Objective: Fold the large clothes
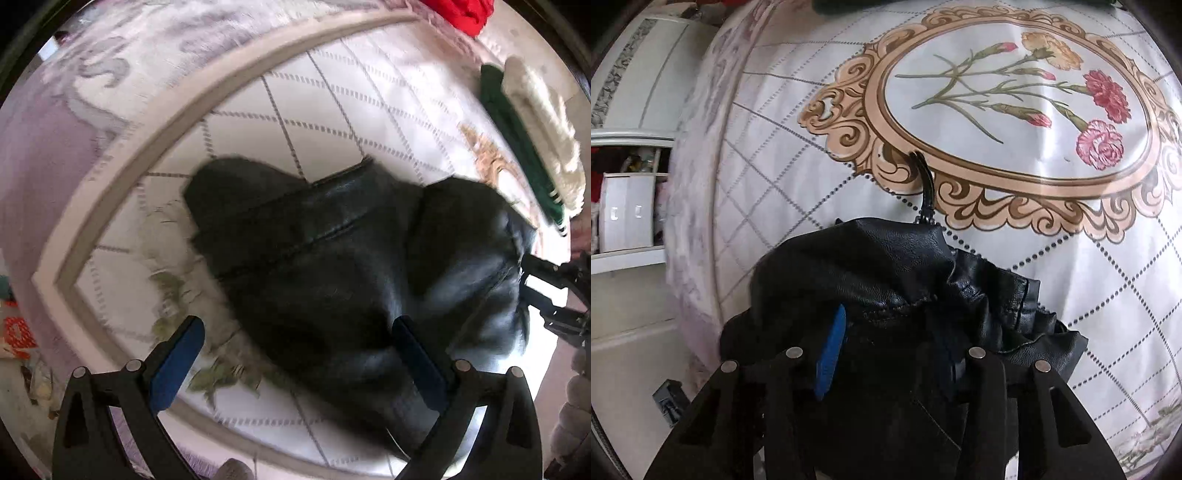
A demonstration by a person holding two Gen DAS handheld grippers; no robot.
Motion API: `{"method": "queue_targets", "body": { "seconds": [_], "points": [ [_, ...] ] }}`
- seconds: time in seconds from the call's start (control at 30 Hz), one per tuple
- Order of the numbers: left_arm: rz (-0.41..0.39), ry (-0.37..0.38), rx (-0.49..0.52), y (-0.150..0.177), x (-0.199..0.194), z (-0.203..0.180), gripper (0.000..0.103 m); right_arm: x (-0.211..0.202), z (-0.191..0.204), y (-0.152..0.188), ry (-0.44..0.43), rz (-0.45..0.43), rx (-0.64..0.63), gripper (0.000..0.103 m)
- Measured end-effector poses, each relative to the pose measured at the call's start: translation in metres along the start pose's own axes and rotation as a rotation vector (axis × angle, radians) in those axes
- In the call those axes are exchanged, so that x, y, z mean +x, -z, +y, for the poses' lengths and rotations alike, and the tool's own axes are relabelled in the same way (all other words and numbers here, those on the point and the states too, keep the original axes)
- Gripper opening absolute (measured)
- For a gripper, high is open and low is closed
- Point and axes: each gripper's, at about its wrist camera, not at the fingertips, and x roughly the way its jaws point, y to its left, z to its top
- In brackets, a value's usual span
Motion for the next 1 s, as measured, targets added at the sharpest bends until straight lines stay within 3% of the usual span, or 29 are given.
{"method": "queue_targets", "body": {
  "seconds": [0.07,0.1,0.13,0.2,0.27,0.37,0.5,0.57,0.7,0.73,0.77,0.8,0.9,0.97,1.0],
  "points": [
    [-0.019,0.043,-0.047,0.008,-0.019,0.01,0.103,-0.027,-0.007,0.008,-0.07,-0.004,0.009,0.052],
    [-0.021,0.078,-0.087,0.011,-0.027,0.018,0.103,-0.049,-0.015,0.016,-0.126,-0.029,0.024,0.063],
    [-0.017,0.102,-0.113,0.012,-0.029,0.023,0.103,-0.061,-0.021,0.024,-0.151,-0.055,0.034,0.082],
    [0.0,0.156,-0.175,0.013,-0.025,0.033,0.103,-0.088,-0.042,0.049,-0.19,-0.149,0.053,0.094],
    [0.032,0.196,-0.22,0.01,-0.007,0.038,0.103,-0.096,-0.07,0.075,-0.213,-0.176,0.078,0.094],
    [0.063,0.272,-0.267,-0.001,0.021,0.04,0.103,-0.066,-0.109,0.093,-0.269,-0.076,0.154,0.094],
    [0.032,0.318,-0.281,-0.017,0.038,0.036,0.102,0.012,-0.154,0.105,-0.511,0.048,0.292,0.096],
    [0.01,0.322,-0.267,-0.025,0.038,0.033,0.102,0.026,-0.157,0.1,-0.634,0.034,0.3,0.099],
    [-0.013,0.321,-0.208,-0.036,0.04,0.017,0.102,0.047,-0.123,0.075,-0.692,0.127,0.199,0.099],
    [-0.026,0.309,-0.184,-0.036,0.039,0.013,0.095,0.05,-0.118,0.071,-0.685,0.143,0.191,0.099],
    [-0.039,0.299,-0.165,-0.038,0.039,0.008,0.08,0.057,-0.11,0.065,-0.673,0.157,0.192,0.099],
    [-0.047,0.281,-0.151,-0.039,0.039,0.005,0.073,0.06,-0.107,0.061,-0.673,0.157,0.221,0.098],
    [-0.08,0.29,-0.148,-0.043,0.034,0.006,0.051,0.056,-0.106,0.06,-0.664,0.133,0.25,0.068],
    [-0.1,0.293,-0.134,-0.045,0.027,0.002,0.032,0.051,-0.105,0.061,-0.664,0.105,0.261,0.063],
    [-0.112,0.288,-0.125,-0.045,0.023,0.001,0.029,0.048,-0.103,0.061,-0.661,0.091,0.265,0.06]
  ]
}}
